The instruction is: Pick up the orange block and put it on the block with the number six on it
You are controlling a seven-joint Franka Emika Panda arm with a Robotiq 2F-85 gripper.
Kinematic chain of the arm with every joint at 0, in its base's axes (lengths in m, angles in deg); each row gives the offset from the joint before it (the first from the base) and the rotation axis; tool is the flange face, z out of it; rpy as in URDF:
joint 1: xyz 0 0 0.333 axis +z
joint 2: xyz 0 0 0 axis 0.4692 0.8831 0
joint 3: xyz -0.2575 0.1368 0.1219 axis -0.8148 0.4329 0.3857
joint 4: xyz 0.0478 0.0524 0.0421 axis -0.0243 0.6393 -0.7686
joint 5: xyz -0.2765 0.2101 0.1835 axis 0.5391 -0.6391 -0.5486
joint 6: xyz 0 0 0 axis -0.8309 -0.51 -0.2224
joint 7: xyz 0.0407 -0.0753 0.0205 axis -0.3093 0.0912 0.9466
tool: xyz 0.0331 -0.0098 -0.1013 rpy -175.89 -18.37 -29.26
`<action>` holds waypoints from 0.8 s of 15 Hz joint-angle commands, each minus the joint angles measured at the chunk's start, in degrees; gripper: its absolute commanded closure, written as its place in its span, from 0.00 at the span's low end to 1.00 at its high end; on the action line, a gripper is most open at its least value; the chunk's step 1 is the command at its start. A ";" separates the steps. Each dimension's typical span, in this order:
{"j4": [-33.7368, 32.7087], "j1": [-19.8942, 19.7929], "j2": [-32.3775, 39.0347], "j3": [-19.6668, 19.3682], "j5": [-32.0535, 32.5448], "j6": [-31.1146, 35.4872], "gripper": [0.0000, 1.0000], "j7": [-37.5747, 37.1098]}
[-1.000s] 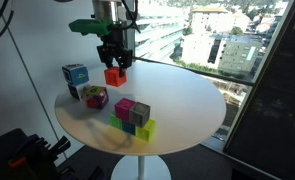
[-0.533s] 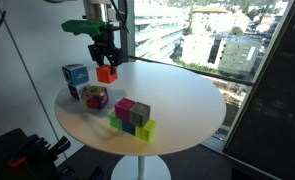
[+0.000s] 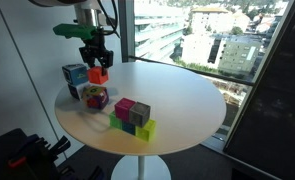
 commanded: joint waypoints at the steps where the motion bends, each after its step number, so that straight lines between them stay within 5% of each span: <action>1: 2.26 0.52 -1.44 0.90 -0.30 1.82 0.72 -0.37; 12: 6.29 0.90 -2.36 2.63 0.61 8.32 0.72 -2.33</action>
